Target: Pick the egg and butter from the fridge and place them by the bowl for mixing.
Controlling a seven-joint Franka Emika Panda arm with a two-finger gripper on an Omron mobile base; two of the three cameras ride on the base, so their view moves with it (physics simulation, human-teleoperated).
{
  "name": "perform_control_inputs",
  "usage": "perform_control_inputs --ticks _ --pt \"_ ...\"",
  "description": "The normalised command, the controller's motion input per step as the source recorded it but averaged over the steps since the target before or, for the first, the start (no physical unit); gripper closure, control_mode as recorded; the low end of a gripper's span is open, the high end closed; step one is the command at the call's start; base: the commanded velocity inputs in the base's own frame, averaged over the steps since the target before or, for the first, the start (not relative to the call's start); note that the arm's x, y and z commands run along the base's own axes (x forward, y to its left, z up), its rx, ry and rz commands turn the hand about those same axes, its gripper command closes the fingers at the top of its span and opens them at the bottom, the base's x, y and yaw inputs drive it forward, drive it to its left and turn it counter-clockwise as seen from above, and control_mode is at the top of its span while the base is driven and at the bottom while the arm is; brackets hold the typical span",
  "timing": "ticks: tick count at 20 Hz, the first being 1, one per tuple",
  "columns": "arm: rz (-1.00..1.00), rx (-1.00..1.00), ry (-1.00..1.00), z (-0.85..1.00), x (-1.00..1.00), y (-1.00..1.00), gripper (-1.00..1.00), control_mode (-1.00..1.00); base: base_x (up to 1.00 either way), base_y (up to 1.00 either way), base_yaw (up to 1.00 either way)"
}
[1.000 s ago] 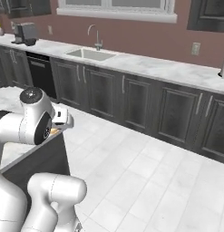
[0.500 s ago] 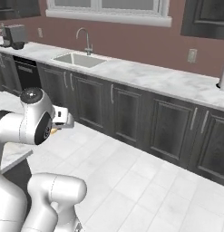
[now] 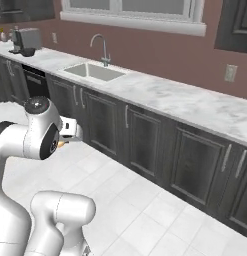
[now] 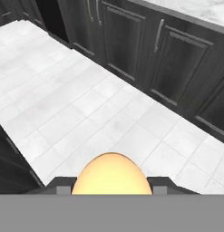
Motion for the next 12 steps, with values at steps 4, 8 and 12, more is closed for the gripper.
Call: perform_control_inputs --ticks 4,8,12 --pt "0.00 0.00 0.00 0.00 0.00 0.00 1.00 1.00 0.86 0.00 0.35" --pt "0.00 0.00 0.00 0.00 0.00 0.00 1.00 1.00 0.87 0.00 0.33" --pt "0.00 0.00 0.00 0.00 0.00 0.00 1.00 1.00 0.90 0.00 0.29"
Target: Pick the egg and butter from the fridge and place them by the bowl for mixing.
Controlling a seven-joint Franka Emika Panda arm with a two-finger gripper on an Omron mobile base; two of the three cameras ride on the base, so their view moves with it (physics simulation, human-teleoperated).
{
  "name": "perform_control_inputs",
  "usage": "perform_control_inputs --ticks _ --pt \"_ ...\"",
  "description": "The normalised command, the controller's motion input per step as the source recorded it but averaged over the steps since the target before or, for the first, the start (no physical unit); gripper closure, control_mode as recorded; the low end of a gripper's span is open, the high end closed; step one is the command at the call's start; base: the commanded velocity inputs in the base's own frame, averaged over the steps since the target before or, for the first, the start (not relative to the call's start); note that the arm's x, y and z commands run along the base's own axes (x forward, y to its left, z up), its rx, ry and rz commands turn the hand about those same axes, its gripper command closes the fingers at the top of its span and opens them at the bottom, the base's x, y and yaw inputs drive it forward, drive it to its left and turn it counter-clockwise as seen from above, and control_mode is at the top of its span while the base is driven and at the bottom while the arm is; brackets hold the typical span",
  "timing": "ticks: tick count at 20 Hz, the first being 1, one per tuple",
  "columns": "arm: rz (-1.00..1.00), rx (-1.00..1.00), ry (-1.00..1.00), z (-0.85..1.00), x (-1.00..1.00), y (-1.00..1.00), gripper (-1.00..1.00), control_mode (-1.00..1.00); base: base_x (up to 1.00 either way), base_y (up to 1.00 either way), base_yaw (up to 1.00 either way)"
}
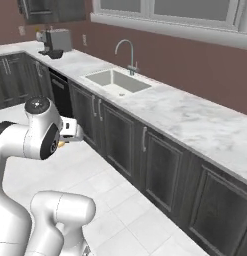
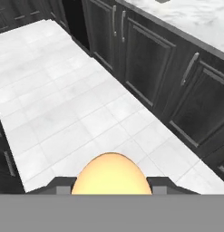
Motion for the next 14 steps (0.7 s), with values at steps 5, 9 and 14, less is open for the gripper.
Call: perform_control_inputs --ticks 5,9,14 --pt "0.00 0.00 0.00 0.00 0.00 0.00 1.00 1.00 0.90 0.00 0.29" --pt "0.00 0.00 0.00 0.00 0.00 0.00 1.00 1.00 0.89 0.00 0.30" --pt "0.00 0.00 0.00 0.00 0.00 0.00 1.00 1.00 0.89 0.00 0.30"
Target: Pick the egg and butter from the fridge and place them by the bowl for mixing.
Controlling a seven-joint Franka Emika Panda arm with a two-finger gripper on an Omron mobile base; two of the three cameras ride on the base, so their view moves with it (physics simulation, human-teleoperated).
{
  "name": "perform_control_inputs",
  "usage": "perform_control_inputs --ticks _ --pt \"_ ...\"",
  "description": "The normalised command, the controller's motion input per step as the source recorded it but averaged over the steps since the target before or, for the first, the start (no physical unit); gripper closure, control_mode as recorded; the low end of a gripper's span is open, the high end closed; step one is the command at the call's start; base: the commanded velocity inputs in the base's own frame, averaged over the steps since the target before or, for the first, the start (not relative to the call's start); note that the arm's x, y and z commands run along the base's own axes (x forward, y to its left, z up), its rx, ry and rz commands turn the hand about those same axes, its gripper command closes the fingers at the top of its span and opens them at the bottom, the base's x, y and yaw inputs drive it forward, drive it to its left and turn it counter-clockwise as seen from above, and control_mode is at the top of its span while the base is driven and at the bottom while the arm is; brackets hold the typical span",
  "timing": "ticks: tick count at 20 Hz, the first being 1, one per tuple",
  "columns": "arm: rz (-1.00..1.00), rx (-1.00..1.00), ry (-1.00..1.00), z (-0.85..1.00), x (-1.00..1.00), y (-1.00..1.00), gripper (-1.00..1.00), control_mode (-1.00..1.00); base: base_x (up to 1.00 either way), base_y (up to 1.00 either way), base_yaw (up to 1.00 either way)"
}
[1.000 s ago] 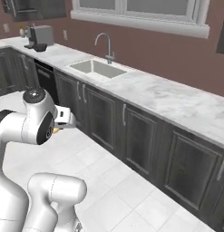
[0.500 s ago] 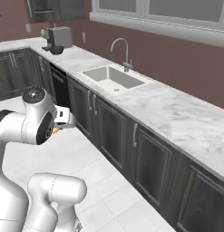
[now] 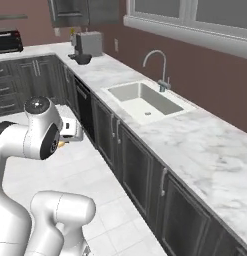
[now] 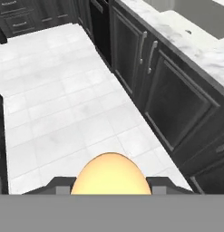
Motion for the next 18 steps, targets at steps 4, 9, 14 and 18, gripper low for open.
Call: perform_control_inputs --ticks 4,9,14,18 --pt "0.00 0.00 0.00 0.00 0.00 0.00 1.00 1.00 0.89 0.00 0.31" --pt "0.00 0.00 0.00 0.00 0.00 0.00 1.00 1.00 0.89 0.00 0.31" --pt "0.00 0.00 0.00 0.00 0.00 0.00 1.00 1.00 0.90 0.00 0.29" --pt "0.00 0.00 0.00 0.00 0.00 0.00 1.00 1.00 0.93 0.05 0.23"
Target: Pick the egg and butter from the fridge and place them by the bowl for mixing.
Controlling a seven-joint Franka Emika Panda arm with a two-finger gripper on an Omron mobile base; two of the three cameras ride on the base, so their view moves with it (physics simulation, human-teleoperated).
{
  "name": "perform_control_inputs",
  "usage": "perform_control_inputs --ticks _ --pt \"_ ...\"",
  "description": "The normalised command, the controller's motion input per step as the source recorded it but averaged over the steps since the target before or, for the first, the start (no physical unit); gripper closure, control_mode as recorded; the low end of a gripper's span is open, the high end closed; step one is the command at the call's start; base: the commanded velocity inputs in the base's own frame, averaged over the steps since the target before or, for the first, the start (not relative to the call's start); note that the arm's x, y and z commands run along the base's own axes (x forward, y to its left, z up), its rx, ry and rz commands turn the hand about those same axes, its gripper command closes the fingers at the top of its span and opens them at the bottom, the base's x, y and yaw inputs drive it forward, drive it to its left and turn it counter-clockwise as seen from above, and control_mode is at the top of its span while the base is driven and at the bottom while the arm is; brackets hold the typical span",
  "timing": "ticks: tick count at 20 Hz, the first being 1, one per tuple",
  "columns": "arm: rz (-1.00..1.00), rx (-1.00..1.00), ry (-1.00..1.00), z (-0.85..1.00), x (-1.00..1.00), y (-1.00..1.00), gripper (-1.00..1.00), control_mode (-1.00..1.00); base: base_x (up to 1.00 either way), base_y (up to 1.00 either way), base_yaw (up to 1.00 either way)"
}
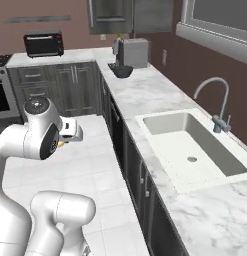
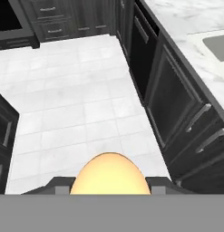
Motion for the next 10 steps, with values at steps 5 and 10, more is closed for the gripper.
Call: perform_control_inputs --ticks 5,10 --pt "0.00 0.00 0.00 0.00 0.00 0.00 1.00 1.00 0.94 0.11 0.15" --pt "0.00 0.00 0.00 0.00 0.00 0.00 1.00 1.00 0.94 0.15 0.02"
